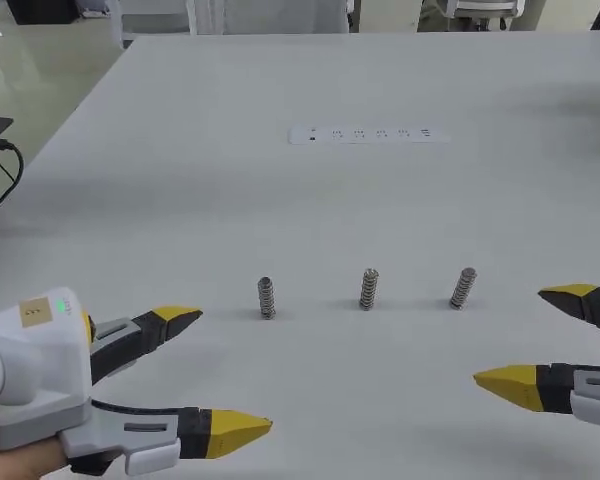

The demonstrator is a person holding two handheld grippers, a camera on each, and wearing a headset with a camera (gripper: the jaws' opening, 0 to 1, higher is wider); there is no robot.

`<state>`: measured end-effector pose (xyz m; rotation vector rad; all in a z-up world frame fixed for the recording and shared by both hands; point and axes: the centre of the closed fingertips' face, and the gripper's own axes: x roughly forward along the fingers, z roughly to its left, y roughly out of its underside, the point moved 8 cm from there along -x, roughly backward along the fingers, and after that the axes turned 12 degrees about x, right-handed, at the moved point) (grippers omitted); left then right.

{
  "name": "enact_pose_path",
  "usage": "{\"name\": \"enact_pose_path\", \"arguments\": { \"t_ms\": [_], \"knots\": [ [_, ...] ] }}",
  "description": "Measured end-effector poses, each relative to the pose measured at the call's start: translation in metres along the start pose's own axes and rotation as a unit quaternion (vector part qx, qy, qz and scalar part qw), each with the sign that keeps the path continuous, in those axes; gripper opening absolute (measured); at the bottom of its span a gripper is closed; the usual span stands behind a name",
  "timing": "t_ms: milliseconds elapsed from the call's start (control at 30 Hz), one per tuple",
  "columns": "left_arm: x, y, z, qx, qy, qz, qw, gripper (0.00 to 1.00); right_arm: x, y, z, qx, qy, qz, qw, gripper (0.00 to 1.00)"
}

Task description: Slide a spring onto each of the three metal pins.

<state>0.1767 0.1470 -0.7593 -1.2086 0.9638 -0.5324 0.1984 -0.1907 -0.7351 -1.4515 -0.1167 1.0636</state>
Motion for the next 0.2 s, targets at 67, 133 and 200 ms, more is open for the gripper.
{"name": "enact_pose_path", "arguments": {
  "t_ms": [67, 133, 200],
  "knots": [
    [0.0002, 0.0000, 0.0002, -0.001, -0.001, 0.000, 1.0000, 0.86, 0.0006, 0.0003, -0.0003, 0.000, 0.000, -0.001, 1.0000, 0.79],
    [0.0003, 0.0002, 0.0003, -0.002, -0.001, 0.000, 1.0000, 0.86, 0.0010, 0.0009, -0.0005, 0.001, 0.000, -0.001, 1.0000, 0.79],
    [0.0005, 0.0001, 0.0004, -0.002, -0.001, 0.000, 1.0000, 0.86, 0.0013, 0.0011, -0.0008, 0.001, 0.000, -0.003, 1.0000, 0.80]
  ]
}}
